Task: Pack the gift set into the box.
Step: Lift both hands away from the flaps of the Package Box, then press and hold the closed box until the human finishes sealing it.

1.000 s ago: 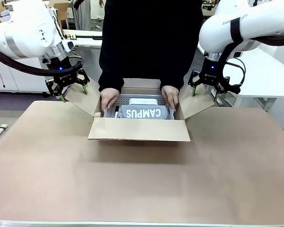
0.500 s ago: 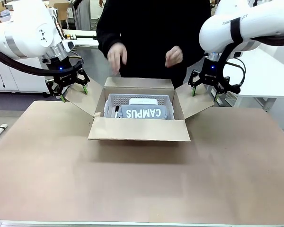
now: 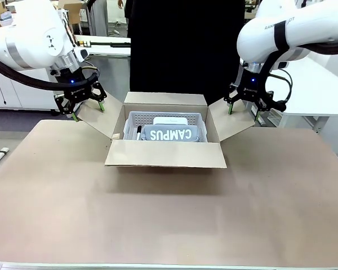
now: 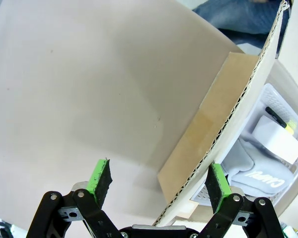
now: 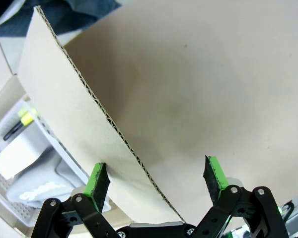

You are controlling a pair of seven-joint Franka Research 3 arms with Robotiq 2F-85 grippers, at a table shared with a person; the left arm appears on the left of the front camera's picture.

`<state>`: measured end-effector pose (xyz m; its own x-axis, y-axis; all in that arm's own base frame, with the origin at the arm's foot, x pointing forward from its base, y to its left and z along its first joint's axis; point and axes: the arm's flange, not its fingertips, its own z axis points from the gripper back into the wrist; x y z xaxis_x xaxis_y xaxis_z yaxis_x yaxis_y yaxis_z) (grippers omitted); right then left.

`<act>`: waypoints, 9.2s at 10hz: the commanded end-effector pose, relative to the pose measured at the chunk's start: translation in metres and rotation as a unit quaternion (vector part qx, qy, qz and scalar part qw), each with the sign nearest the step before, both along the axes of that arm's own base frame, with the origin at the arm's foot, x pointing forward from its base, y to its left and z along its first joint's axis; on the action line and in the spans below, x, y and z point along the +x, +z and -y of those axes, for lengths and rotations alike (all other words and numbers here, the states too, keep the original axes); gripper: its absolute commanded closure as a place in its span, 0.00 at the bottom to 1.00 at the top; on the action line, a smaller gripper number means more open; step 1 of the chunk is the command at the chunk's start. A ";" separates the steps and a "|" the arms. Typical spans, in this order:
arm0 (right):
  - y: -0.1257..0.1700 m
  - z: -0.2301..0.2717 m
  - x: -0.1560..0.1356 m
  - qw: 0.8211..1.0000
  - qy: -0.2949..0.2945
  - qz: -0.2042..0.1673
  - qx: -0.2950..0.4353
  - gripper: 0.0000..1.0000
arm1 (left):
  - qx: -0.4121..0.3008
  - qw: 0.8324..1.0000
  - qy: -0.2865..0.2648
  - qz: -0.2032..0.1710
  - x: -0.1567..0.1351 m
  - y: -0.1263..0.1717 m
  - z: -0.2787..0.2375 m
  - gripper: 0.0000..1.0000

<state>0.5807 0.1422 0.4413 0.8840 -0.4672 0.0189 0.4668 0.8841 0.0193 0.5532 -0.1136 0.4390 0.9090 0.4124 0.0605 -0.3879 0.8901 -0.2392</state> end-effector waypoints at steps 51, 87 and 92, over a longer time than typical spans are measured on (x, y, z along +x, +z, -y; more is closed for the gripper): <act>0.133 0.202 -0.203 0.848 0.077 0.049 0.521 0.00 | -0.388 0.871 -0.293 0.070 -0.129 0.126 -0.127 0.00; 0.133 0.202 -0.203 0.848 0.077 0.049 0.521 0.00 | -0.388 0.871 -0.293 0.070 -0.129 0.126 -0.127 0.00; 0.133 0.202 -0.203 0.848 0.077 0.049 0.521 0.00 | -0.388 0.871 -0.293 0.070 -0.129 0.126 -0.127 0.00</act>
<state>0.3787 -0.0585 0.5716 0.9561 -0.1562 -0.2478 0.2909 0.4066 0.8661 0.4276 0.0135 0.5670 0.9832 -0.1560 0.0950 0.1571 0.4572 -0.8754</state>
